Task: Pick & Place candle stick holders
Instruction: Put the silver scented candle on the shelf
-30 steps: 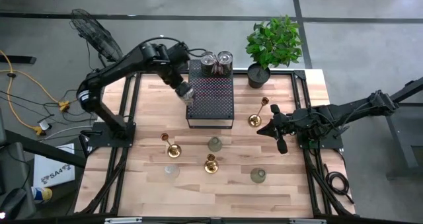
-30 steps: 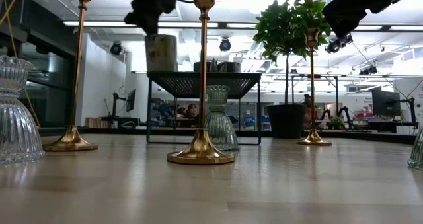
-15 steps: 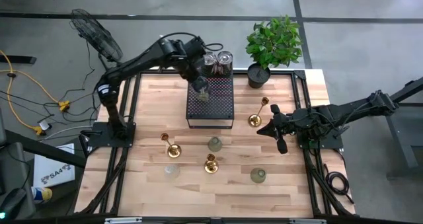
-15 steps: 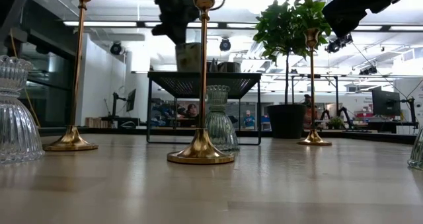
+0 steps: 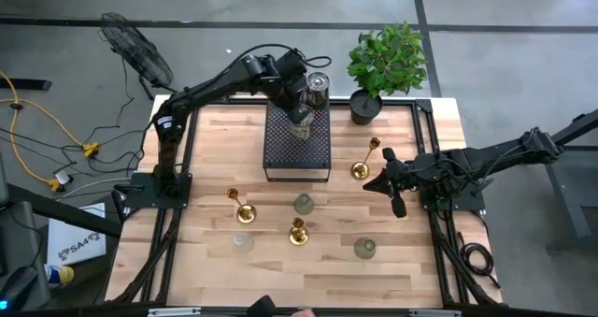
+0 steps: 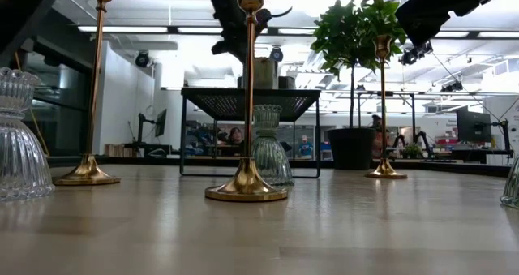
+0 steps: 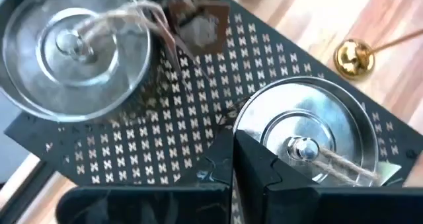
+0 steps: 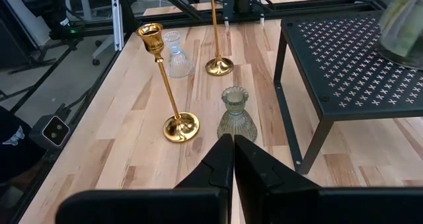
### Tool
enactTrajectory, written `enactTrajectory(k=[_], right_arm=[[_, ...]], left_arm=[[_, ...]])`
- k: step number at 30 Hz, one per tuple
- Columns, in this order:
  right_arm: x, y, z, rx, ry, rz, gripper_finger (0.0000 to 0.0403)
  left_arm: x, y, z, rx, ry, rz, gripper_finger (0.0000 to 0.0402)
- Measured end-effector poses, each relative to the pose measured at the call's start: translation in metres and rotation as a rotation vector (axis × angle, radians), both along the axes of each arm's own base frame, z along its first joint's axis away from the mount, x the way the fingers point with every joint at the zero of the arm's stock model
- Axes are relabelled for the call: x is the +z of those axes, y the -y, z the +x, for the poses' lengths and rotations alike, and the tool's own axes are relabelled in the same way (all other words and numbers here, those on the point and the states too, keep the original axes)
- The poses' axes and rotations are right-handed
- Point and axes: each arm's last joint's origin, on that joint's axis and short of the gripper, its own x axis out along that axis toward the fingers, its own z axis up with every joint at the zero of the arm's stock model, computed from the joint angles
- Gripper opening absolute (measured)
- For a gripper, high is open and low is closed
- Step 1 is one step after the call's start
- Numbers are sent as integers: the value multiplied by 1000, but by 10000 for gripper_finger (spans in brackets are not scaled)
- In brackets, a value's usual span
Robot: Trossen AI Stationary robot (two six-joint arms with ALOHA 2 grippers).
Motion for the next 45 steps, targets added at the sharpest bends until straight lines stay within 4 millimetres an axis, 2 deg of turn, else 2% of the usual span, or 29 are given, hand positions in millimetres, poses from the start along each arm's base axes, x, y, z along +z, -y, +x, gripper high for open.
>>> enactTrajectory(k=[16, 31, 45], right_arm=[[0, 0, 0, 0, 0, 0, 4], [0, 0, 0, 0, 0, 0, 4], [0, 0, 0, 0, 0, 0, 4]], left_arm=[[-5, -13, 10, 53, 42, 89, 0], [-3, -18, 13, 103, 32, 204, 0], [-3, -19, 14, 106, 40, 220, 0]])
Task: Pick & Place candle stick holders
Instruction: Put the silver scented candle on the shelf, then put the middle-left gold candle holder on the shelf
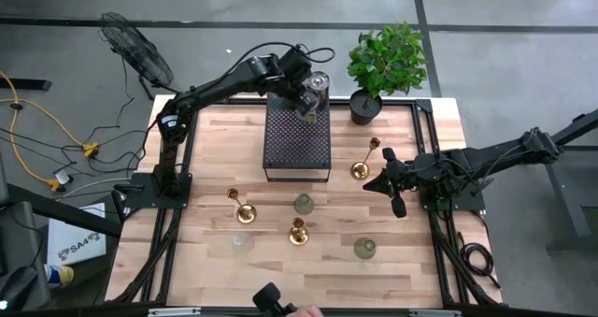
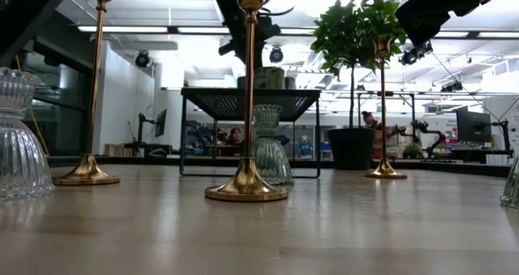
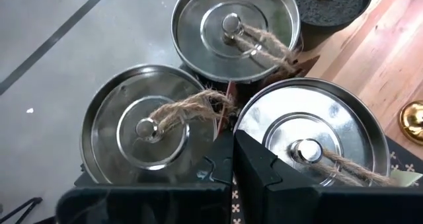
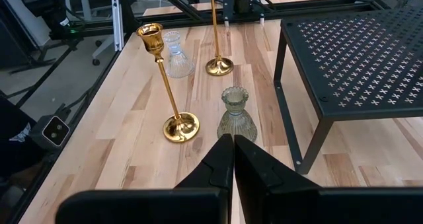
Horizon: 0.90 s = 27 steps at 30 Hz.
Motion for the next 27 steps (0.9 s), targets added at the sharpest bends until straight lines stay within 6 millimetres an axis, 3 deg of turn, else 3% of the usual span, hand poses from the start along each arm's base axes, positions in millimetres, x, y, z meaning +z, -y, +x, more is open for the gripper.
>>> enactTrajectory(k=[8, 20, 27], right_arm=[[0, 0, 0, 0, 0, 0, 4], [0, 0, 0, 0, 0, 0, 4], [0, 0, 0, 0, 0, 0, 4]], left_arm=[[-1, 0, -1, 1, -9, -7, 18], [1, 3, 1, -10, -5, 8, 106], [19, 12, -8, -30, 23, 37, 117]])
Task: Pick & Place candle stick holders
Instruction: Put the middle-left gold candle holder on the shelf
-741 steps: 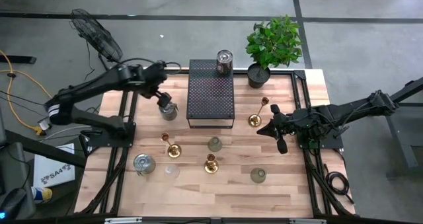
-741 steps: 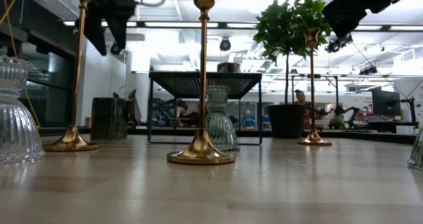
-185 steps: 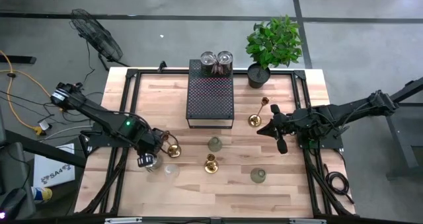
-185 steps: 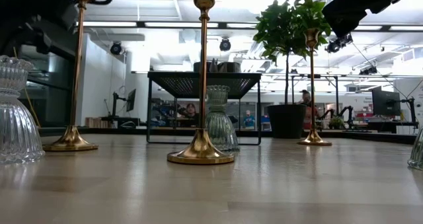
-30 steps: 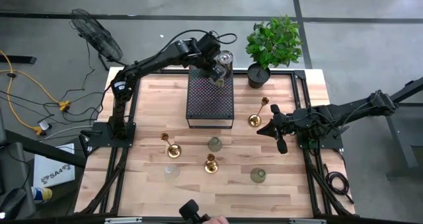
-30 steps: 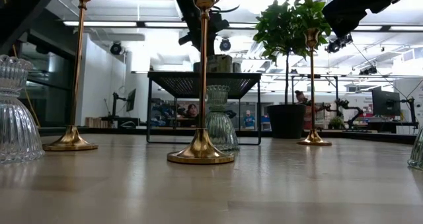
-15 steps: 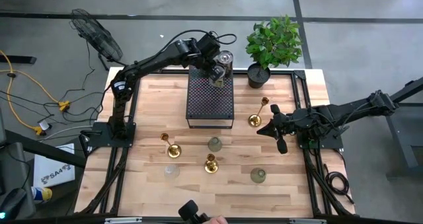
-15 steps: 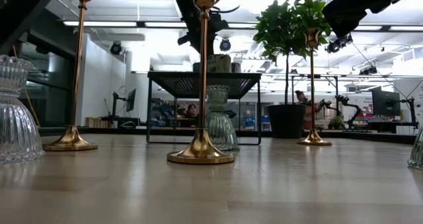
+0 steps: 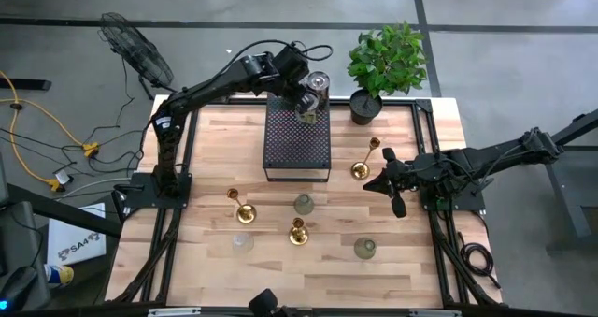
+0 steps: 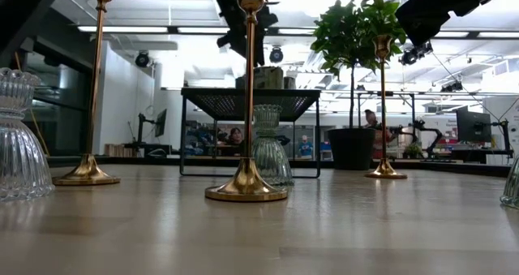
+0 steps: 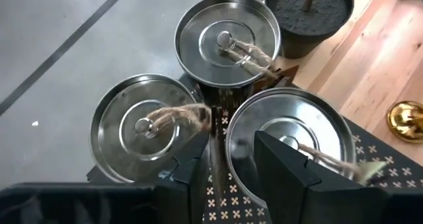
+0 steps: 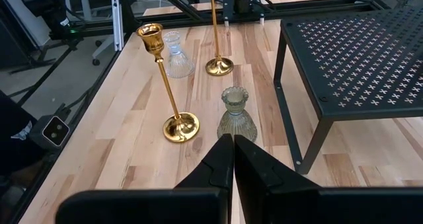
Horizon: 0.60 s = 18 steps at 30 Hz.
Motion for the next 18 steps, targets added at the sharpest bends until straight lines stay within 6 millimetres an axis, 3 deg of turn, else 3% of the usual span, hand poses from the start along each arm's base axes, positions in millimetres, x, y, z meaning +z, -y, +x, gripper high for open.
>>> enactTrajectory(k=[8, 18], right_arm=[[0, 0, 0, 0, 0, 0, 4], [0, 0, 0, 0, 1, 0, 4]], left_arm=[[16, 25, -6, -71, 10, -9, 118], [33, 85, -15, -283, -76, 8, 118]])
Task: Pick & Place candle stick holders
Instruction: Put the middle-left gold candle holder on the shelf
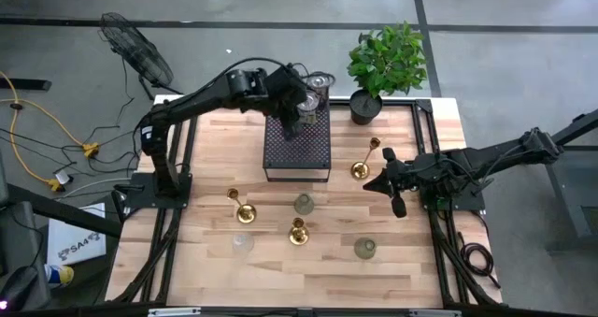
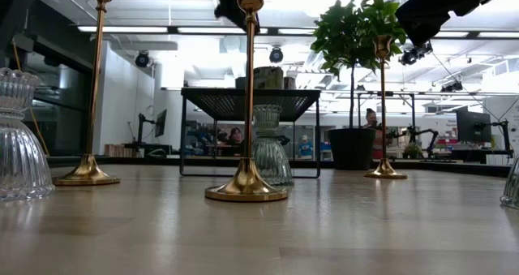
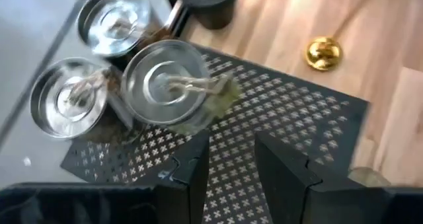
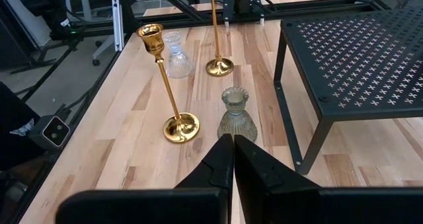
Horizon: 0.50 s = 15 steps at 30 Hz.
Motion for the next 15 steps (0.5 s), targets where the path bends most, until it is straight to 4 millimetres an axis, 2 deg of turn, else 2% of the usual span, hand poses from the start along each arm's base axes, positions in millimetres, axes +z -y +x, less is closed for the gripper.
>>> enactTrajectory(k=[8, 11, 15], right_arm=[[0, 0, 0, 0, 0, 0, 4], [0, 0, 0, 0, 0, 0, 4], [0, 0, 0, 0, 0, 0, 4]], left_arm=[[5, 42, -11, -231, -93, -18, 118], [4, 52, -14, -277, -138, -31, 118], [4, 62, -28, -291, -203, -52, 118]])
